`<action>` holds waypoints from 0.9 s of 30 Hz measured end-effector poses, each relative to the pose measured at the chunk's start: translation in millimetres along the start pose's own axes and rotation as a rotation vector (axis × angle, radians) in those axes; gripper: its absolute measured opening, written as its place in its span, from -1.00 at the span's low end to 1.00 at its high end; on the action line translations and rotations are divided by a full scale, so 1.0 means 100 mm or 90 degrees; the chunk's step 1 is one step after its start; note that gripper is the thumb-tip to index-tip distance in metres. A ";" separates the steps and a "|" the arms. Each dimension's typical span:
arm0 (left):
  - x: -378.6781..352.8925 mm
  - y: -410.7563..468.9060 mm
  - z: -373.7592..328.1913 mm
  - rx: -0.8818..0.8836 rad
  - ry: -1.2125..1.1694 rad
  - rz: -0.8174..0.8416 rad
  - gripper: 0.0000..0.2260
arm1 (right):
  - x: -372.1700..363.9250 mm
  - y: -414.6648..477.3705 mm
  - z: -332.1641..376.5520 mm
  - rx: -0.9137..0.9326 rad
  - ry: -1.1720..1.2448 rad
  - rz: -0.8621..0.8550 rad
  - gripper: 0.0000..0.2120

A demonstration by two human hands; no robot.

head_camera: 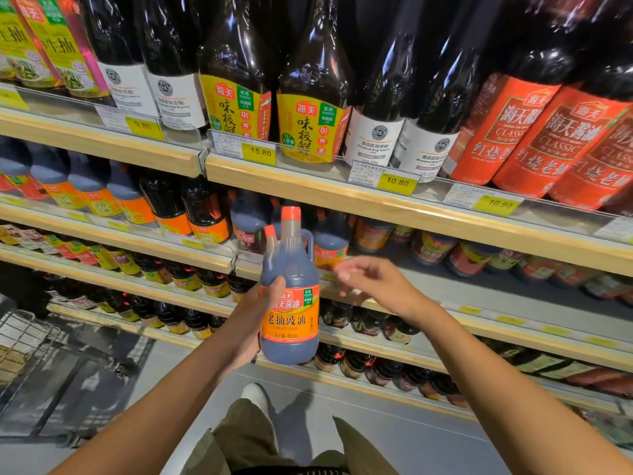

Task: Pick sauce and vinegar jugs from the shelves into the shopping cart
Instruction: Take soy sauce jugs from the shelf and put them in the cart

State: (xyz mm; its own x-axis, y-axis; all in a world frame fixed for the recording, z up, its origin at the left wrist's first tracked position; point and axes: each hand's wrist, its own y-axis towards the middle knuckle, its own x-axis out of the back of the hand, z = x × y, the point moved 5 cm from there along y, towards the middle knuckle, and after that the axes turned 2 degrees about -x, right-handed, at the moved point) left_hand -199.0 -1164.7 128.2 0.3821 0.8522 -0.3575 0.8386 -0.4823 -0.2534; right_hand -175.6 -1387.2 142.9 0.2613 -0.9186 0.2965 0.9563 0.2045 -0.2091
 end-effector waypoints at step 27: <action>-0.30 0.90 0.11 0.026 0.284 -0.084 -0.56 | 0.53 -0.29 -0.52 -0.176 0.116 -0.121 -0.61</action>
State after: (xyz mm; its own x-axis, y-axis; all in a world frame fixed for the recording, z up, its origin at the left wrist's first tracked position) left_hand -139.6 -1235.6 106.0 0.4108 0.9063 0.0996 0.8786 -0.3643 -0.3090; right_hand -196.5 -1459.5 116.8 0.0319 -0.9815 0.1886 0.9073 -0.0508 -0.4174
